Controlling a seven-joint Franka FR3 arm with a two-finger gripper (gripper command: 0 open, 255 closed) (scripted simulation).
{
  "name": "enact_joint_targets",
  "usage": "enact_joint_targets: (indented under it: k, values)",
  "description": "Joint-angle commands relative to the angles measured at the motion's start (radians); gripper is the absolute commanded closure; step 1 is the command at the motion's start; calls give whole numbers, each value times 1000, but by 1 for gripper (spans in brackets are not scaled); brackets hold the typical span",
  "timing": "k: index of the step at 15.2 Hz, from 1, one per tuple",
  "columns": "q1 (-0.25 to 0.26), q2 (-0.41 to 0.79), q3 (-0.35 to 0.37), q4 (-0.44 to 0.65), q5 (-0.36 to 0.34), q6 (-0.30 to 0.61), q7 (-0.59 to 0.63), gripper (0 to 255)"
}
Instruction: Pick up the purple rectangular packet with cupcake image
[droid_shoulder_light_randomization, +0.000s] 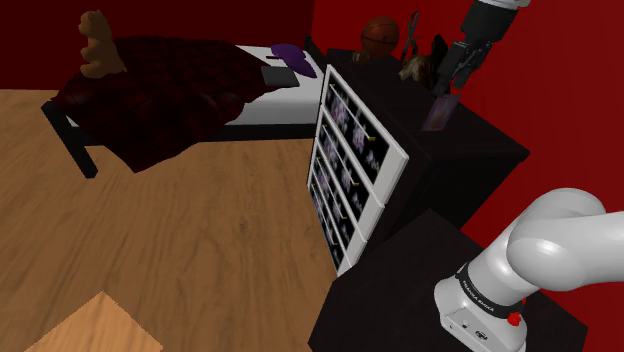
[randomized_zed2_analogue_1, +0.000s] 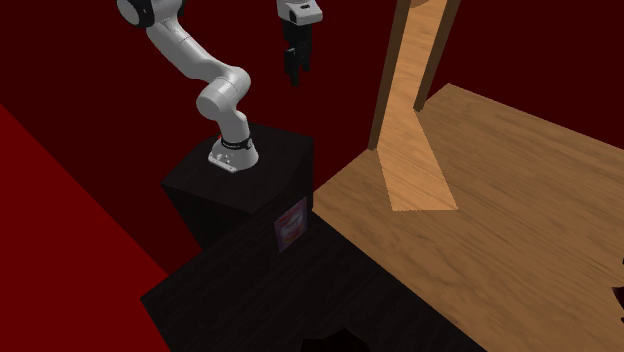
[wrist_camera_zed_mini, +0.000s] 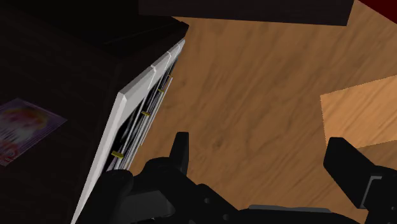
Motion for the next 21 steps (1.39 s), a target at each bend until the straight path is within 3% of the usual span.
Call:
enact_joint_targets:
  k: [1, 11, 16, 21]
  values:
    - [0, 0, 0, 0, 0, 0, 0, 0]
    - [36, 4, -297, -32, -186, 55, -513, 0]
    - [79, 87, -457, 24, -255, 105, -769, 0]
    - [155, 217, -629, 123, -279, 165, -1032, 0]
